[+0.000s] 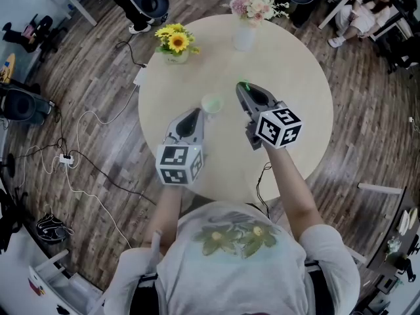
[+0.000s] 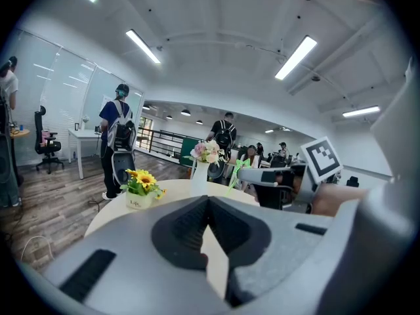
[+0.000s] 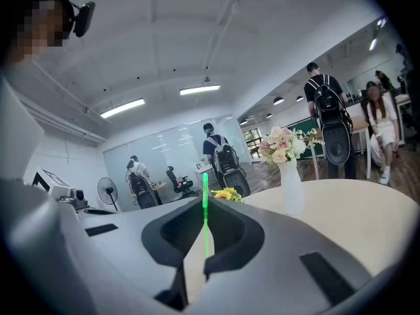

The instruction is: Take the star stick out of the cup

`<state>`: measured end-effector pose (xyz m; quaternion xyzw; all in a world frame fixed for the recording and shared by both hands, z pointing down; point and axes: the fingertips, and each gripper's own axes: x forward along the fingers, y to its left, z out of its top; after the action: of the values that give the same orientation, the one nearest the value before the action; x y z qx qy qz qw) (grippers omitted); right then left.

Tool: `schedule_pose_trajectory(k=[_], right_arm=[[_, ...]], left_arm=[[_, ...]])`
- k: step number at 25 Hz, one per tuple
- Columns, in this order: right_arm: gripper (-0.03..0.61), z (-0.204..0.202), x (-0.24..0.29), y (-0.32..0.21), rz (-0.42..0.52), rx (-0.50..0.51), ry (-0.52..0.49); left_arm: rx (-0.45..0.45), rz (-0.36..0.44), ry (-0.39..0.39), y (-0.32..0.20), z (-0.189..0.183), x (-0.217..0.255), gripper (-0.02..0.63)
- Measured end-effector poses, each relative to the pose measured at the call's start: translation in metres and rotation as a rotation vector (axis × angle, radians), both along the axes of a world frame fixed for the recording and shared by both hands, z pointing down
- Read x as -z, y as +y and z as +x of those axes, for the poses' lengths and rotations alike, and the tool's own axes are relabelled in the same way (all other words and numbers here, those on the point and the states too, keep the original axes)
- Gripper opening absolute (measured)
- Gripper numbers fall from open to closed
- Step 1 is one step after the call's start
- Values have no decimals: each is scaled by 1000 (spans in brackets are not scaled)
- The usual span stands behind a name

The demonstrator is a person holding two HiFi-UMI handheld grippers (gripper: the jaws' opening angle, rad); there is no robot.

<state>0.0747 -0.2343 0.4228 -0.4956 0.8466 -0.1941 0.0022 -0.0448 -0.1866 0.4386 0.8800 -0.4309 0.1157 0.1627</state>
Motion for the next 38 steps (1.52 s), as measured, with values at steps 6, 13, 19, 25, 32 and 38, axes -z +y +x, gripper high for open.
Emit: schedule_pose_trajectory(k=[6,13,19,25,32,38], right_arm=[[29,2,12,9,16,-15,-31],[29,3,19,23,20,-31,-61],[29,3,19,35,18,-34,-79],[29,-2,20,49,22,-39,-72],[29,-5,20,62,20,-58,-66],[29,-8,19,67,28,-69,-25]], left_arm=[[-5,-1,-1,2,2,0,2],[-4,3,0,2,0,2,2],[-4,2,-1,3,0,2,2],[-7,2,-2,6,0,2,2],[-13,0,-5,11,1,1,2],[-20,0,-10,14,2,-1,2]])
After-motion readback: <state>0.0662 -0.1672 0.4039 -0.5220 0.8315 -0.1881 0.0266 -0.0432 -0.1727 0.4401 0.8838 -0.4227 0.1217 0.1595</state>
